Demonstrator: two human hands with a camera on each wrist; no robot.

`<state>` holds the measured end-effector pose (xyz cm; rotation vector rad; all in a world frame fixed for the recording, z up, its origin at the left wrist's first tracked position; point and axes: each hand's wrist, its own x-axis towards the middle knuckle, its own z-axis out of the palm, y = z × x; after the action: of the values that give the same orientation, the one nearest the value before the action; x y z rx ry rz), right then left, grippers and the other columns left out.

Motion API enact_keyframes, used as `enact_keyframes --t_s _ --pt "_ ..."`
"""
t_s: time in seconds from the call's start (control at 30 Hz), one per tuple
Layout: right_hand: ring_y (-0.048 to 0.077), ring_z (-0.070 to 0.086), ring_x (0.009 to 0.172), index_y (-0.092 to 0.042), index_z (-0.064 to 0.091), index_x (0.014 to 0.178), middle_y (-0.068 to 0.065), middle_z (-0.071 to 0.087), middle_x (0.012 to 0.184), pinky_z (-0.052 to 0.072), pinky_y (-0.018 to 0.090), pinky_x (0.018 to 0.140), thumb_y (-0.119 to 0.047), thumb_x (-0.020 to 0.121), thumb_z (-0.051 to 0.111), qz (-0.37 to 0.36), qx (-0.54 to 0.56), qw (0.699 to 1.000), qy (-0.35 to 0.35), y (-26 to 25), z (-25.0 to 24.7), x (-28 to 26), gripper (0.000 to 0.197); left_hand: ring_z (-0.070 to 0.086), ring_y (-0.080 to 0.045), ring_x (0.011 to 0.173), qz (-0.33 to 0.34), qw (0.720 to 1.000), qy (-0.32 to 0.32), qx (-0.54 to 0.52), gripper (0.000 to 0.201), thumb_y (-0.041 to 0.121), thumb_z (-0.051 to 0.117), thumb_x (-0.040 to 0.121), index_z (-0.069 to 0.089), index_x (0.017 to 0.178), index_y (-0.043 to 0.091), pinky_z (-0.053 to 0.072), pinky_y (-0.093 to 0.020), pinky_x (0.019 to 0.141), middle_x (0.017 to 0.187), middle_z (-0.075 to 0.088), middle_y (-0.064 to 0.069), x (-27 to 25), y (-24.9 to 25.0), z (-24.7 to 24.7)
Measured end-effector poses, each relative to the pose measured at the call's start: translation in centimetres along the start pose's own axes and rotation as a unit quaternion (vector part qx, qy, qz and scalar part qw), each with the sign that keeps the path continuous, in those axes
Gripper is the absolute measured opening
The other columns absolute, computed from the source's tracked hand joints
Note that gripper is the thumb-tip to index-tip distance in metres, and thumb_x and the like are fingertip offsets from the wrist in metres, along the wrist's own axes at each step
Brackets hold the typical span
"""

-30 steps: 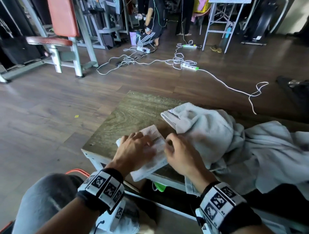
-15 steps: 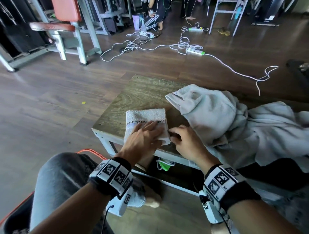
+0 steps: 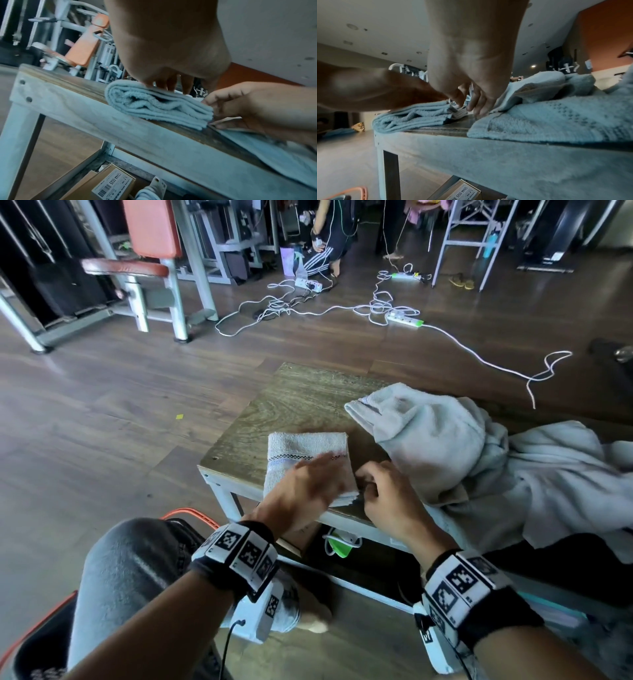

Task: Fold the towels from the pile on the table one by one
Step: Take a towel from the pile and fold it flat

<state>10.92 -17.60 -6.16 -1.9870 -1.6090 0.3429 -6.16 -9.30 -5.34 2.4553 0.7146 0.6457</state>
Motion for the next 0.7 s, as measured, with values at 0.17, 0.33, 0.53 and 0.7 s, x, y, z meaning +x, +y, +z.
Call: enact_keyframes --t_s 0.17,0.33,0.53,0.7 --pt "0.016 0.053 0.105 -0.017 0.057 0.116 -0.001 0.054 0.115 0.044 0.025 0.087 -0.009 0.087 0.055 -0.104 -0.057 0.990 0.081 -2.8 0.0 1.2 0.030 0.037 -0.031 0.142 -0.130 0.981 0.128 0.069 0.054 0.019 0.033 0.089 0.052 0.139 0.007 0.036 -0.051 0.113 0.149 0.045 -0.015 0.9 -3.5 -1.8" --pt "0.026 0.045 0.131 -0.010 0.045 0.139 0.006 0.046 0.143 0.036 0.040 0.112 -0.022 0.095 0.048 -0.109 -0.076 0.991 -0.001 -5.8 2.9 5.6 0.045 0.012 -0.025 0.151 -0.187 0.978 0.051 0.075 0.072 0.036 0.024 0.083 0.035 0.151 0.012 0.014 -0.044 0.122 0.160 0.024 -0.010 2.2 -4.5 -1.6" --pt "0.017 0.005 0.153 -0.014 0.019 0.157 0.005 0.014 0.166 -0.001 0.033 0.123 -0.041 0.101 0.013 -0.061 -0.140 0.986 -0.065 -4.4 5.9 6.0 0.062 0.008 -0.015 0.152 -0.181 0.974 0.045 0.128 0.053 0.024 0.033 0.101 0.029 0.153 0.016 0.002 -0.038 0.124 0.162 0.021 -0.002 1.6 -5.6 0.9" --pt "0.007 -0.007 0.152 -0.026 0.008 0.159 -0.009 0.001 0.167 0.002 0.041 0.124 -0.044 0.105 0.018 -0.005 -0.090 0.992 -0.090 -4.0 6.4 6.6 0.058 0.003 -0.009 0.151 -0.192 0.974 0.029 0.112 0.068 0.045 0.012 0.091 0.027 0.154 0.024 0.005 -0.046 0.123 0.163 0.017 0.006 1.7 -5.5 0.5"
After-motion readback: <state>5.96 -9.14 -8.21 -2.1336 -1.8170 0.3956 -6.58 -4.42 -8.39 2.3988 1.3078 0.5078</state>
